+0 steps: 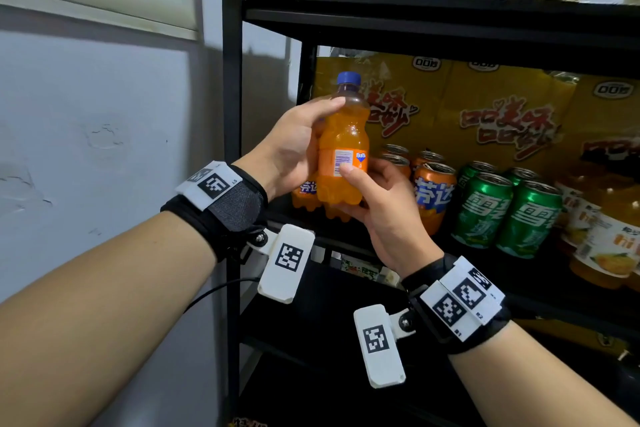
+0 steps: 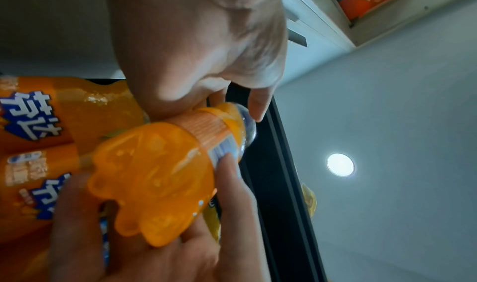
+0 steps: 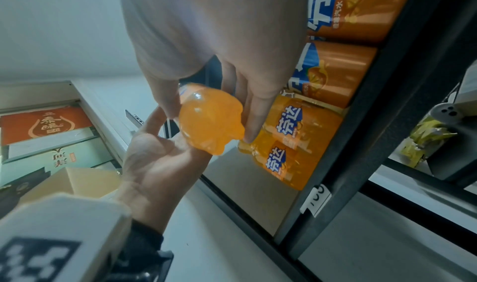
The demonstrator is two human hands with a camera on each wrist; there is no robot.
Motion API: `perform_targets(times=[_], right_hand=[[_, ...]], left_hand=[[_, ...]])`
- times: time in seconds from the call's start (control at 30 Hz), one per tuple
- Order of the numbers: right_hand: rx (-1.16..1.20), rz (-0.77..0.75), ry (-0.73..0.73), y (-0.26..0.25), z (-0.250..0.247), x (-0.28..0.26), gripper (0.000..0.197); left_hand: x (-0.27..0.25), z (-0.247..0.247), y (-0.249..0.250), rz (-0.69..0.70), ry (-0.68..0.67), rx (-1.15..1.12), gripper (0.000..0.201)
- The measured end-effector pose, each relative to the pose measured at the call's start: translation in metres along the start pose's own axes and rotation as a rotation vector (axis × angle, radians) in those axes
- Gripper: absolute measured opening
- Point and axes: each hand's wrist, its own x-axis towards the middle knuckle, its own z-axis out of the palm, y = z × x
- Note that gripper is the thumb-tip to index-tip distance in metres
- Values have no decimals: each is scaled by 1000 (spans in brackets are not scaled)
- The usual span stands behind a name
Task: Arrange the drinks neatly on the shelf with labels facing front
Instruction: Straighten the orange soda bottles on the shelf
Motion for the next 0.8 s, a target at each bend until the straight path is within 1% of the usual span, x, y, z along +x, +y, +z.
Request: perform_targets(times=[0.03,0.1,0.13,0.17,0.2,0.27,0.33,0.4,0.47,0.5,0.53,0.6,0.63,0.7,0.73,0.8], right_hand=[[-7,3,-13,0,1,0,60],[-57,-6,-35,-2,1,0,72],[-83,-11,-36,-2,1,0,78],[-100,-17,-30,-3,1,0,80],[-106,-22,-23,-3,-1,1,78],[-97,-25,-18,-4,-3,2,68],[-87,-28,-17,-3,-5,2,64],[-49,-19,5,-3,-6,2,73],[9,8,28,-2,-6,2,80],[24,17,31,-1,-7,1,77],[27,23,23,0,-7,1,70],[0,21,-2,2,-8,1,50],[-31,9,-10,2,-7,0,48],[-122,-26,-14,2,-6,-1,62],[-154,-44,-9,2,-6,-1,68],[-162,-88,16,2,-7,-2,71]], left_hand=[[1,1,-1,27,20,-16,39],[3,2,-3,70,51,-43,40],[3,3,-4,80,57,-52,43],[4,4,-5,84,60,-56,47],[4,4,-5,84,61,-54,51],[5,4,-5,69,53,-33,57],[5,3,-4,30,27,2,54],[4,2,-3,-23,-20,17,48],[2,0,-2,-63,-44,-3,47],[1,-1,-2,-71,-40,-11,47],[1,-1,-2,-66,-30,-7,45],[2,-1,-4,-19,6,18,40],[2,-1,-5,10,22,21,39],[2,-1,-7,44,44,17,40],[1,-1,-8,52,54,13,45],[1,1,-12,67,71,13,57]])
